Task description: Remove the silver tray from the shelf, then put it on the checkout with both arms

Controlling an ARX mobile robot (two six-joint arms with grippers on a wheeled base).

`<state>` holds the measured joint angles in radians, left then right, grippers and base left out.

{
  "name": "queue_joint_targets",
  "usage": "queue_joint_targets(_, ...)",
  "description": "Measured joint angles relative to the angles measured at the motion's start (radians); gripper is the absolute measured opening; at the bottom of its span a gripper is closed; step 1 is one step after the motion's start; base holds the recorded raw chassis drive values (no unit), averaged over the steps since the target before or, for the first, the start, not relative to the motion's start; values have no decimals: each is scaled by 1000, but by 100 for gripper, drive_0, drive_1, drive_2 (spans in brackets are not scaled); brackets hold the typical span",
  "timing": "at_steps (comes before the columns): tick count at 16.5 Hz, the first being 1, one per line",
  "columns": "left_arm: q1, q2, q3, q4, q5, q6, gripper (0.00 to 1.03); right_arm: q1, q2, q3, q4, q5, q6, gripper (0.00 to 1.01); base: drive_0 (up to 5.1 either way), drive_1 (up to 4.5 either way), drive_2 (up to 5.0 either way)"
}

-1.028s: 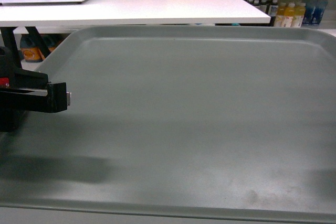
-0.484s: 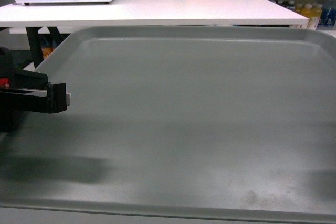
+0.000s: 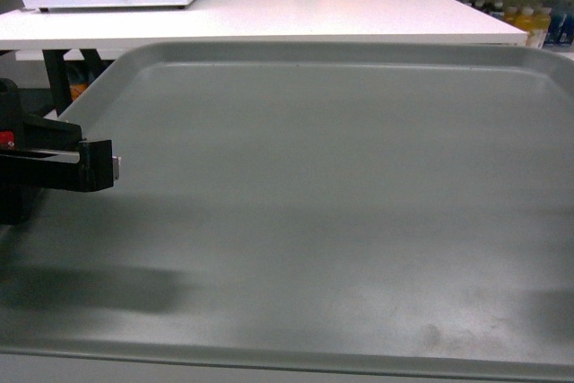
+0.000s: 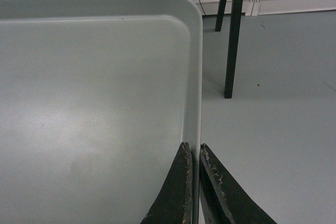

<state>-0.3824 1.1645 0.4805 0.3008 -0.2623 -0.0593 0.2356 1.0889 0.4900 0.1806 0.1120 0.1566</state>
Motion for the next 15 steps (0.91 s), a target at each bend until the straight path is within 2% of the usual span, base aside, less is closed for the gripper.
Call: queue_joint_targets(15, 0, 2, 0, 0, 0, 0, 4, 0, 3, 0, -2, 0, 0, 2, 12, 439, -416)
